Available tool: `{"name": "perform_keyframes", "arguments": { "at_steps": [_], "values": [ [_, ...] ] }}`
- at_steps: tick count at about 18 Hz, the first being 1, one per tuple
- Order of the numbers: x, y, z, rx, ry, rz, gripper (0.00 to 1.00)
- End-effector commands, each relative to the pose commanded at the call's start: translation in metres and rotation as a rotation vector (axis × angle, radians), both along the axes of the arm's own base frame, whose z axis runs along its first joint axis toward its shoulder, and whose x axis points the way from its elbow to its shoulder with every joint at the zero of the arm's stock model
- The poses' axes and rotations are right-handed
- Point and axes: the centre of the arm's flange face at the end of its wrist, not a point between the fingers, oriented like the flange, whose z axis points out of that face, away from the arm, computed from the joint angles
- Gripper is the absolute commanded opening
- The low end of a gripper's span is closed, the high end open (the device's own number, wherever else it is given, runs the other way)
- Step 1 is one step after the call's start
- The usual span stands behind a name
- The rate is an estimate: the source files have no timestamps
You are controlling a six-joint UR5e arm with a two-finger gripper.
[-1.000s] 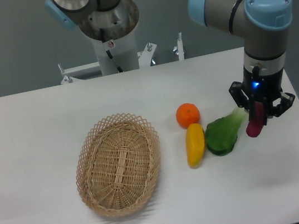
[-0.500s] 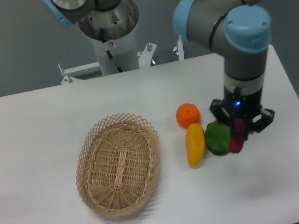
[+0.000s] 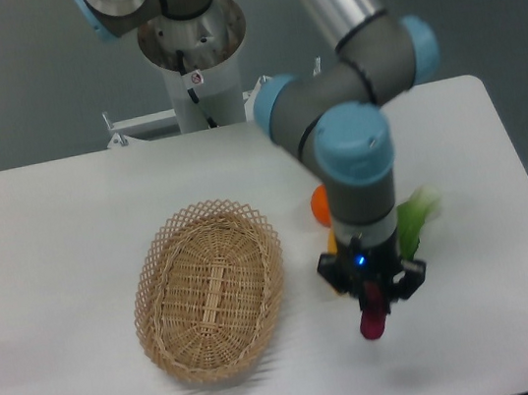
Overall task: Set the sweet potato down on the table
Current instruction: 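Carry the sweet potato past the yellow pepper toward the open table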
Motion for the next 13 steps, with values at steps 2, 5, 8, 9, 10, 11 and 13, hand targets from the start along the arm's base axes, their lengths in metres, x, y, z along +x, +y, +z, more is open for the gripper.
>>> {"name": "perform_keyframes", "arguments": {
  "at_steps": [2,5,8,9,10,11,13],
  "values": [
    [0.000,0.002,-0.014,-0.002,-0.018,0.027,0.24],
    [0.006,0.003,-0.038,-0.036,-0.039,0.023,0.24],
    [0.009,0.001,-0.048,-0.051,-0.042,0.016,0.24],
    [0.010,0.002,-0.053,-0.056,-0.048,0.015,0.24],
    [0.010,0.002,-0.058,-0.063,-0.052,0.014,0.24],
    [0.010,0.003,-0.060,-0.059,-0.048,0.012,0.24],
    [0.014,0.008,-0.066,-0.069,-0.038,0.004,0.24]
  ]
}}
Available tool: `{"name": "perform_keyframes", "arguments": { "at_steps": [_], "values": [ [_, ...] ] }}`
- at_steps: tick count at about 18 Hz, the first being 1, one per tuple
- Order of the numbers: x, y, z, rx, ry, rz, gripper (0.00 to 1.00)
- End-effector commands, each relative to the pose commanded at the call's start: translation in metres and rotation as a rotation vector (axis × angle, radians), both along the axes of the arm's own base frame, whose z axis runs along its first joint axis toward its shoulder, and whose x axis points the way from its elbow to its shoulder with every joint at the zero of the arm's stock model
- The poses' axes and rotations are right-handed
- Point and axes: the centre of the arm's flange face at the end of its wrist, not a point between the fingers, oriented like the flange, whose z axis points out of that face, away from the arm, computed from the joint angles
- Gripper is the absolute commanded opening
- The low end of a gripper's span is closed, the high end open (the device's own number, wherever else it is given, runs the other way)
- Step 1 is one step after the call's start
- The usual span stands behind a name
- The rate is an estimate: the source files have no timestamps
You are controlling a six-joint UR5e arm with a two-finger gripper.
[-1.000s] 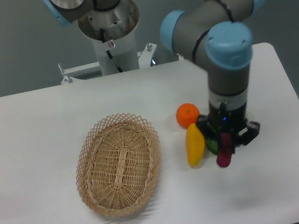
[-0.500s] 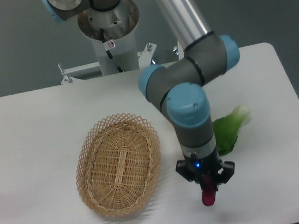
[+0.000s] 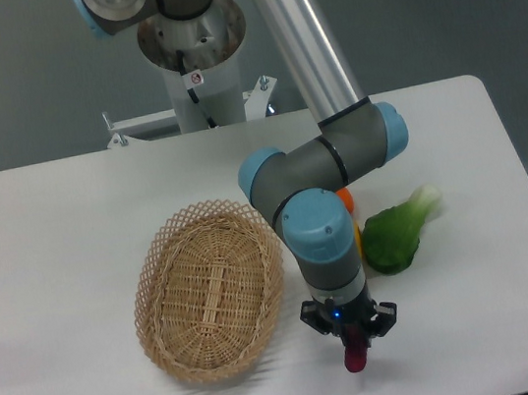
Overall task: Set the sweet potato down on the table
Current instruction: 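Carry the sweet potato past the yellow pepper toward the open table, then lower the sweet potato onto the table beside the basket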
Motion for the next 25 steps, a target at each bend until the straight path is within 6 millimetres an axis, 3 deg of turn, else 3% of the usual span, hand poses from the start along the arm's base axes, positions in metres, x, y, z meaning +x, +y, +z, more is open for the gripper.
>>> {"name": "perform_keyframes", "arguments": {
  "at_steps": [23,25],
  "values": [
    [0.009,-0.008,-0.011,-0.039,-0.009,-0.056,0.26],
    [0.009,-0.008,-0.011,-0.039,-0.009,-0.056,0.31]
  ]
}}
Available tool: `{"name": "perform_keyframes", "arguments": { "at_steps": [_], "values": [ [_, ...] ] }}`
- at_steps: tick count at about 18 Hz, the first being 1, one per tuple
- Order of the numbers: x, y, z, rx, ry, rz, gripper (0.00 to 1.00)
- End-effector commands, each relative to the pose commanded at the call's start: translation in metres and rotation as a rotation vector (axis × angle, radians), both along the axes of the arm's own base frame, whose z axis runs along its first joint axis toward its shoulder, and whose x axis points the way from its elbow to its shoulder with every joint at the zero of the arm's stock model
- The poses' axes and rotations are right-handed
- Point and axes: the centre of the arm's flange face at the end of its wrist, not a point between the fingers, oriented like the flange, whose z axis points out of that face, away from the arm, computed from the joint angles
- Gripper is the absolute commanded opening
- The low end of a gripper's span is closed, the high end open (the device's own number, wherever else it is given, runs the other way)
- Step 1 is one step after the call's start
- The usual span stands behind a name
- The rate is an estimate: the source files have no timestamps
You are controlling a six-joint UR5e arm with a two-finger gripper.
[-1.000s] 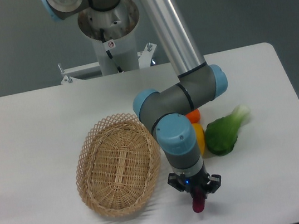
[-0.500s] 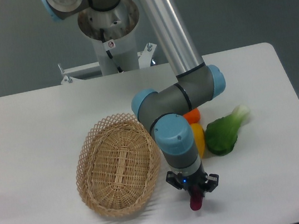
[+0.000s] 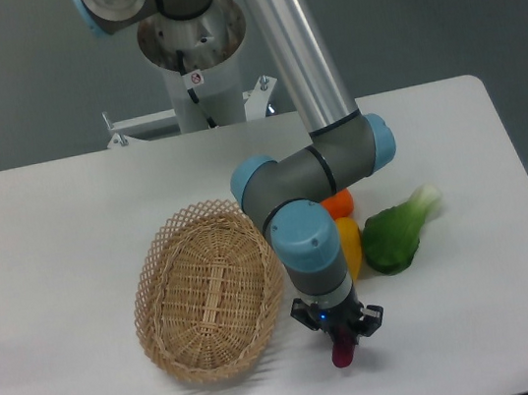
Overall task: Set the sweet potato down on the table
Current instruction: 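Lower the sweet potato onto the table beside the basket, then open the gripper to release the sweet potato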
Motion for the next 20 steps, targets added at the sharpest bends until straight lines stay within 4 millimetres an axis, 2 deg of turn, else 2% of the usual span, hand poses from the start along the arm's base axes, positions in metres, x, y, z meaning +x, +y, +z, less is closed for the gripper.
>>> {"name": "perform_keyframes", "arguments": {
  "at_steps": [1,3,6,7,15,20],
  "values": [
    [0.000,0.000,0.001,0.001,0.001,0.000,0.40],
    [-0.001,0.001,0.003,0.004,0.004,0.000,0.65],
    [-0.002,0.002,0.011,0.016,0.014,0.012,0.91],
    [-0.003,0.002,0.020,0.030,0.027,0.017,0.99],
    [-0.010,0.007,0.060,0.118,0.074,0.087,1.00],
    [-0.021,0.012,0.142,0.255,0.148,0.181,1.00]
  ]
}}
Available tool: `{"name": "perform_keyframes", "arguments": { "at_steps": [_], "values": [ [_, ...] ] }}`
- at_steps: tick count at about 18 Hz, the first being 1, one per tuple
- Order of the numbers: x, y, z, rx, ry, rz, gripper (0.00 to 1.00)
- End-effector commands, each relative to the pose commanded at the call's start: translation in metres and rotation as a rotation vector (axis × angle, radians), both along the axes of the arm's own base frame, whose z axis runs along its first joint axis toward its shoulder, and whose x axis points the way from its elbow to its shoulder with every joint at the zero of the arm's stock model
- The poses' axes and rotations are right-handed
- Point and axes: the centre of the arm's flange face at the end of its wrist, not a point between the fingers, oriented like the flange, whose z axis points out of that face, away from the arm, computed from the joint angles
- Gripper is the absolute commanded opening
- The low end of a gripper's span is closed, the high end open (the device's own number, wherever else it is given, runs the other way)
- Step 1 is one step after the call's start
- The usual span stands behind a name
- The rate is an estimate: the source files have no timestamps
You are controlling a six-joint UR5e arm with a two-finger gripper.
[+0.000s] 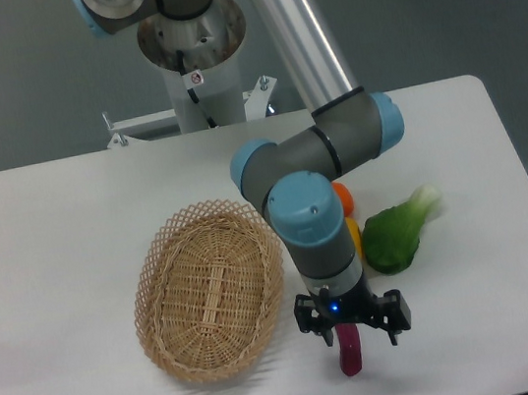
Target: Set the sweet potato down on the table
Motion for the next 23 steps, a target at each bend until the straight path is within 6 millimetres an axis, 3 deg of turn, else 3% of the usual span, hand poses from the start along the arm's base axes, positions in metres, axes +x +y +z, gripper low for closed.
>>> {"name": "perform_keyframes", "arguments": {
  "at_steps": [1,4,7,15,18,21,23],
  "values": [
    [-0.001,-0.001,0.018,0.019,0.020,0.005,1.00],
    [-0.016,-0.032,0.068,0.064,0.072,0.039,1.00],
    [-0.041,-0.058,0.104,0.101,0.113,0.062,1.00],
    [-0.079,-0.137,0.136,-0.087,0.085,-0.194,1.00],
    [-0.083,-0.181,0.157,-0.145,0.033,-0.299,1.00],
    [-0.092,-0.203,0.150,-0.226,-0.001,-0.398,1.00],
    [-0.094,-0.221,0.158,-0.263,-0.003,-0.451,1.00]
  ]
}}
